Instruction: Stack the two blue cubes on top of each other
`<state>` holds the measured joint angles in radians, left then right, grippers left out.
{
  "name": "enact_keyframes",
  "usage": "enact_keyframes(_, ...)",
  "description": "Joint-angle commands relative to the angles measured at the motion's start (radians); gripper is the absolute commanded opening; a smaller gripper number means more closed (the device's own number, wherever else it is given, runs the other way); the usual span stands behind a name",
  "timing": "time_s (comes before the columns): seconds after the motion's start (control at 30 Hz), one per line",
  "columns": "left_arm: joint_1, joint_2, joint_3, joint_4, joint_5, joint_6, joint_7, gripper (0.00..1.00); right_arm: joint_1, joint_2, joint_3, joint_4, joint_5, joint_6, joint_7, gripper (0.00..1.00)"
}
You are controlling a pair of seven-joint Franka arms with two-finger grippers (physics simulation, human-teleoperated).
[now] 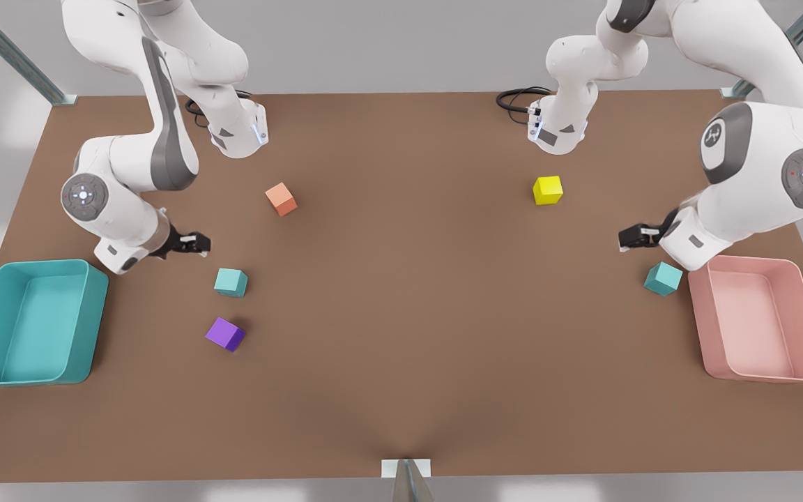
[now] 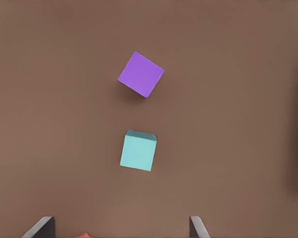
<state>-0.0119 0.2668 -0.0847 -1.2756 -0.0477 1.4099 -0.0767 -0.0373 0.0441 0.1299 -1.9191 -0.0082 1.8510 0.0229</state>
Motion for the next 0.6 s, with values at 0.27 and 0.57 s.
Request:
enact_keyframes(0.27, -0.077, 0.008, -0.012, -0.019, 0.022, 0.046, -0.084, 1.0, -0.044, 0.091, 0.001, -0.135, 0.028, 0.289, 0.071, 1.0)
enact_keyframes(0.57, -0.106, 0.12, -0.012, -0.03, 0.158, 0.141, 0.043, 1.0, -0.026, 0.197, 0.001, -0.202, 0.03, 0.465, 0.2, 1.0)
